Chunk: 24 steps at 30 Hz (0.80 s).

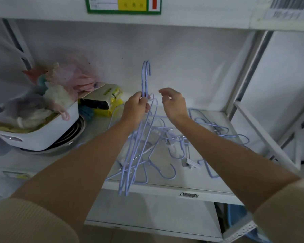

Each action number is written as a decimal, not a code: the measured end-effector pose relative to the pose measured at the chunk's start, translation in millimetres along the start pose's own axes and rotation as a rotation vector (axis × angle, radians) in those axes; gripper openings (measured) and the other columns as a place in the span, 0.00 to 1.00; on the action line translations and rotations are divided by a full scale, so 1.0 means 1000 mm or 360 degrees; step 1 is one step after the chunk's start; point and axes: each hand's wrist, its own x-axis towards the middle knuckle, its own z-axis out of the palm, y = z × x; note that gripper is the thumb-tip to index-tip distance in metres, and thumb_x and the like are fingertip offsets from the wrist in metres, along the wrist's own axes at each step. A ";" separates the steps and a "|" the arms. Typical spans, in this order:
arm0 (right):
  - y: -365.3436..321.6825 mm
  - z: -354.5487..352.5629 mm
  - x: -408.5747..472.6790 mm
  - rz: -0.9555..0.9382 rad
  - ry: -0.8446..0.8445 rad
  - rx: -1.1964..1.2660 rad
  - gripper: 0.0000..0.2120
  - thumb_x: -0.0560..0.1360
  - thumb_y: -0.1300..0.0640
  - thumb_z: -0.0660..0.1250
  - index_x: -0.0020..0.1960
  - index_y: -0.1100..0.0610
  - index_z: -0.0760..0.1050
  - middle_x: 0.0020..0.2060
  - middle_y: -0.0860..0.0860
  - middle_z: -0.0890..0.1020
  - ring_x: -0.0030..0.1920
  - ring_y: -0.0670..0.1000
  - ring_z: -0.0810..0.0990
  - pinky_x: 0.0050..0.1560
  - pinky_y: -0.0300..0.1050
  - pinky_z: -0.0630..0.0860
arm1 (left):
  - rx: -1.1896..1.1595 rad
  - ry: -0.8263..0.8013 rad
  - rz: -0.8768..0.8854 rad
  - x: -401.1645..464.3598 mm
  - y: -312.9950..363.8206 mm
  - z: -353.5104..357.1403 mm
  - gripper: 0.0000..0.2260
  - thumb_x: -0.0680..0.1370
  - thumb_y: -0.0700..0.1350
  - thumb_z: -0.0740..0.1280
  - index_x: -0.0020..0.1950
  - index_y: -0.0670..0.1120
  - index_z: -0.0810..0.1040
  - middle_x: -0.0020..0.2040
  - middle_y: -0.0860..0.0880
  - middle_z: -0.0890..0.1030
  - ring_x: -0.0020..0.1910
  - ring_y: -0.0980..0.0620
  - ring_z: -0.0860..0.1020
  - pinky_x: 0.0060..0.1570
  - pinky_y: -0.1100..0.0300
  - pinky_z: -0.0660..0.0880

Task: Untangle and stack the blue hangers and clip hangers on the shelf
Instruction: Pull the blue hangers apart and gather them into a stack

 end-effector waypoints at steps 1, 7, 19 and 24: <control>0.014 -0.007 0.003 0.0010 -0.0022 -0.0162 0.16 0.76 0.65 0.57 0.56 0.55 0.80 0.52 0.53 0.83 0.46 0.52 0.79 0.47 0.40 0.71 | -0.0002 -0.0005 -0.0012 0.001 -0.004 0.002 0.10 0.80 0.38 0.55 0.49 0.41 0.76 0.31 0.50 0.74 0.25 0.63 0.73 0.38 0.60 0.72; 0.091 -0.015 -0.004 0.0069 -0.0745 -0.1063 0.12 0.75 0.60 0.59 0.54 0.52 0.78 0.55 0.56 0.81 0.55 0.58 0.80 0.55 0.49 0.77 | -0.0070 0.0159 -0.0068 0.013 -0.020 0.002 0.11 0.79 0.37 0.54 0.43 0.47 0.74 0.29 0.49 0.72 0.22 0.62 0.70 0.36 0.58 0.71; 0.139 -0.005 -0.008 0.0201 -0.0869 -0.1535 0.14 0.75 0.63 0.59 0.61 0.61 0.70 0.59 0.58 0.74 0.60 0.60 0.75 0.56 0.52 0.74 | -0.0062 0.0181 -0.0114 0.027 -0.038 0.002 0.09 0.81 0.39 0.52 0.46 0.44 0.70 0.31 0.47 0.67 0.27 0.52 0.65 0.29 0.62 0.70; 0.142 -0.002 0.000 0.0179 -0.0930 -0.1725 0.15 0.76 0.62 0.57 0.61 0.60 0.73 0.60 0.61 0.75 0.64 0.59 0.71 0.62 0.52 0.71 | -0.0073 0.0124 -0.0135 0.026 -0.037 0.006 0.10 0.81 0.38 0.52 0.45 0.44 0.70 0.32 0.45 0.69 0.27 0.51 0.65 0.32 0.59 0.70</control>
